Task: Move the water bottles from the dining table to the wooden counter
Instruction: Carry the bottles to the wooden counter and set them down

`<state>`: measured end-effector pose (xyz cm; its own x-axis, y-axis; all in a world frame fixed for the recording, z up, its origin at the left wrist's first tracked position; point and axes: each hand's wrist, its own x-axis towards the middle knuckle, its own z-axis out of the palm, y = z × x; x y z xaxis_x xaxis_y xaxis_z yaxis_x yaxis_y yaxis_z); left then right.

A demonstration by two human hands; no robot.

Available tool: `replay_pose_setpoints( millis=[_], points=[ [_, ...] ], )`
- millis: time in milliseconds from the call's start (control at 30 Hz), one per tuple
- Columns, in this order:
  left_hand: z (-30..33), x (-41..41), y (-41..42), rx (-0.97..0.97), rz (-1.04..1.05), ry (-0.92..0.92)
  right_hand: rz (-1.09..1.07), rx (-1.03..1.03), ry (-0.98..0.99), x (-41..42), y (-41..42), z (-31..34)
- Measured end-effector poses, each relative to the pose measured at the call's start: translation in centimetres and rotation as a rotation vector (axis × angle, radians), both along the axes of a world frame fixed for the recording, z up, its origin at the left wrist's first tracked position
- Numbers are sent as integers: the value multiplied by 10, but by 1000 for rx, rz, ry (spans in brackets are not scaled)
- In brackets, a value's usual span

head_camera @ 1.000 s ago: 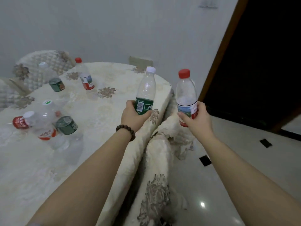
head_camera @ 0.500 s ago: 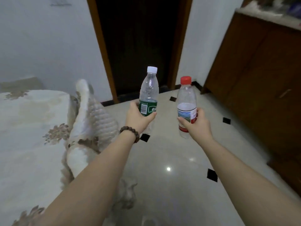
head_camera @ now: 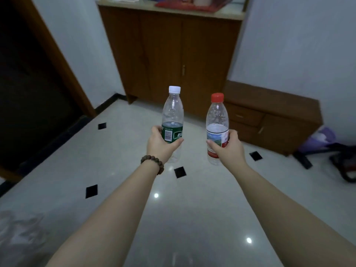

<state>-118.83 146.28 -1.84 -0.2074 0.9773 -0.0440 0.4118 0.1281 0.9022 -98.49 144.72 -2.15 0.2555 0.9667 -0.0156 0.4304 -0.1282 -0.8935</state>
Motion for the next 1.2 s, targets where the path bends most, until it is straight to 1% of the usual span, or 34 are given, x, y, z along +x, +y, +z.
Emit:
replay_pose_setpoints(
  millis=[200, 300, 533, 700, 867, 1033, 1200],
  points=[
    [-1, 174, -19, -34, -280, -22, -317, -54, 8, 158, -68, -5],
    [-2, 258, -38, -37, -412, -18, -467, -48, 34, 231, -114, -6],
    [-6, 435, -99, -10, -713, 5, -771, -14, 47, 375, -232, -15],
    [-8, 541, -154, 6, -922, 15, -975, -21, 54, 447, -317, -21],
    [-13, 623, -206, -2, -1104, 4, -1165, -22, 62, 498, -385, -23],
    [-21, 698, -234, -28, -1242, -15, -1313, -26, 40, 547, -423, -25],
    [-28, 787, -237, -19, -1336, -31, -1405, -51, 26, 616, -432, -31]
  ],
)
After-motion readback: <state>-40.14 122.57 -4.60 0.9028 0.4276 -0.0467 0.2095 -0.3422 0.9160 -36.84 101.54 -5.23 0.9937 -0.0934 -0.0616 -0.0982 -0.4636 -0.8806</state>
